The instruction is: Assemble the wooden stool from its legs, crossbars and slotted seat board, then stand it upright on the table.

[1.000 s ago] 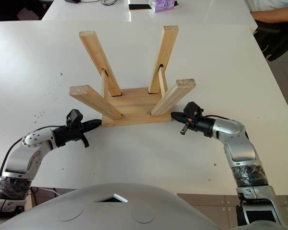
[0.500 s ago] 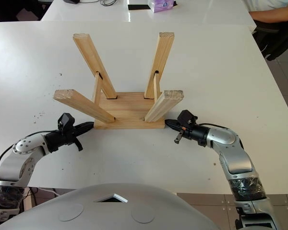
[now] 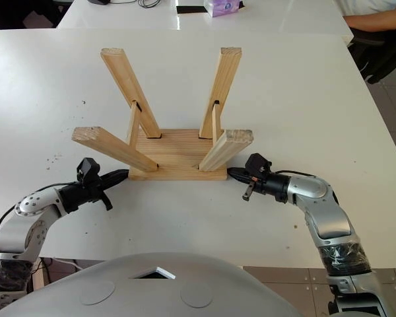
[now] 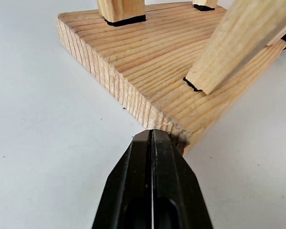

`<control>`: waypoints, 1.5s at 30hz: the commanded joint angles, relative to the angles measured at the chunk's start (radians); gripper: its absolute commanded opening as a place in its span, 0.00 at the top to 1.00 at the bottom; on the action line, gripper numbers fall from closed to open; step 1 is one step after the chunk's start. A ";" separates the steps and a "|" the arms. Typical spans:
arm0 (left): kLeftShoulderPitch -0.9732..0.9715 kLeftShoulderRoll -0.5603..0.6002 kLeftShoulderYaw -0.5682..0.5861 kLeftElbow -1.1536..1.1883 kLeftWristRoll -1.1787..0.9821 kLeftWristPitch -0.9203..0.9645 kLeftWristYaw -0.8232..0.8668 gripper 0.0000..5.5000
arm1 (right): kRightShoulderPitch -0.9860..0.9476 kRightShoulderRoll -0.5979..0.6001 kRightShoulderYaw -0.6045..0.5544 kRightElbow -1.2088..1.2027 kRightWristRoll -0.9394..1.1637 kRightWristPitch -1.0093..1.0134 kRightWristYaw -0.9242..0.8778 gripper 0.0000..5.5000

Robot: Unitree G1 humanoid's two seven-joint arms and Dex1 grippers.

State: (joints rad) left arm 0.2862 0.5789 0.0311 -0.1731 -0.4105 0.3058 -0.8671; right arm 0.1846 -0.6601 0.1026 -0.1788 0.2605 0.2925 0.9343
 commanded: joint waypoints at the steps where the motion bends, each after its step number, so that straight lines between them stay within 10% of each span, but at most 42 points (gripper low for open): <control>1: 0.040 0.013 -0.045 -0.153 -0.056 0.026 -0.062 1.00 | 0.069 -0.033 0.007 -0.147 0.074 0.048 0.056 1.00; 19: 0.177 0.139 0.266 -0.575 -0.483 0.251 -0.018 1.00 | 0.191 -0.180 -0.346 -0.571 0.425 0.250 0.074 1.00; 34: 0.040 0.078 0.086 -0.347 -0.283 0.145 -0.022 1.00 | 0.048 -0.116 -0.198 -0.378 0.311 0.241 0.019 1.00; 45: -0.029 0.103 0.337 -0.322 -0.412 0.175 0.070 0.79 | -0.029 -0.163 -0.326 -0.302 0.321 0.202 0.029 1.00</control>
State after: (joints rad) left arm 0.2909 0.6558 0.2965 -0.4986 -0.7823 0.4699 -0.7969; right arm 0.1944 -0.7949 -0.1915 -0.4976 0.5704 0.5121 0.9451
